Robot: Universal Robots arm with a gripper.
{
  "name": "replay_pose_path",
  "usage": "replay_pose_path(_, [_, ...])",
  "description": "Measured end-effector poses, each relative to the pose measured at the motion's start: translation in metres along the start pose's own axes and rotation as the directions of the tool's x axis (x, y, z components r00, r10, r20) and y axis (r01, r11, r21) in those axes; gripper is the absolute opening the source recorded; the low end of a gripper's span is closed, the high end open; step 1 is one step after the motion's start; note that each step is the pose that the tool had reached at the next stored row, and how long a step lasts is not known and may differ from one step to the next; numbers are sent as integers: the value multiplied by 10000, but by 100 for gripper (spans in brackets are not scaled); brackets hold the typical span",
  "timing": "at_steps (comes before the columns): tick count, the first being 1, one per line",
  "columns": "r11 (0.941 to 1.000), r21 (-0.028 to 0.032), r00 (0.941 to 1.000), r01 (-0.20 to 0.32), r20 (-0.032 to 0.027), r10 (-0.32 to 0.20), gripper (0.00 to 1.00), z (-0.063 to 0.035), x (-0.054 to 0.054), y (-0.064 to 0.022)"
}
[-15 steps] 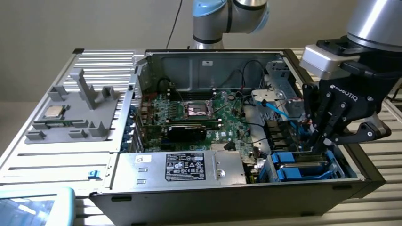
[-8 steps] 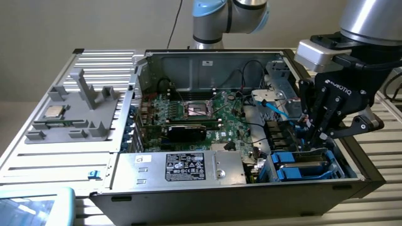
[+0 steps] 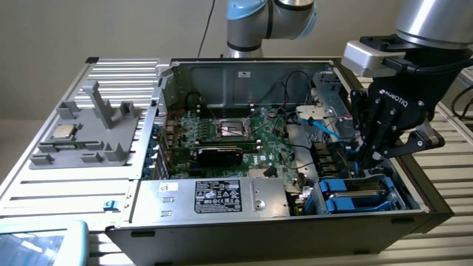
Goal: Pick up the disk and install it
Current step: 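Insert the first disk wire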
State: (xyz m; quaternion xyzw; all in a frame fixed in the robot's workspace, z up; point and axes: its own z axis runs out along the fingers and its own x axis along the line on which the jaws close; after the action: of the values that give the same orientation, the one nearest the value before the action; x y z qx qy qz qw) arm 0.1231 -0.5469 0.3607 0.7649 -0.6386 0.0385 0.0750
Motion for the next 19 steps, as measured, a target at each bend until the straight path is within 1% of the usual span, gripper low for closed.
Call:
replay_pose_path(2, [9997, -36, 9997, -232, 14, 232, 16, 0, 0, 1])
replay_pose_path(19, [9990, -70, 9990, -438, 28, 438, 16, 0, 0, 0])
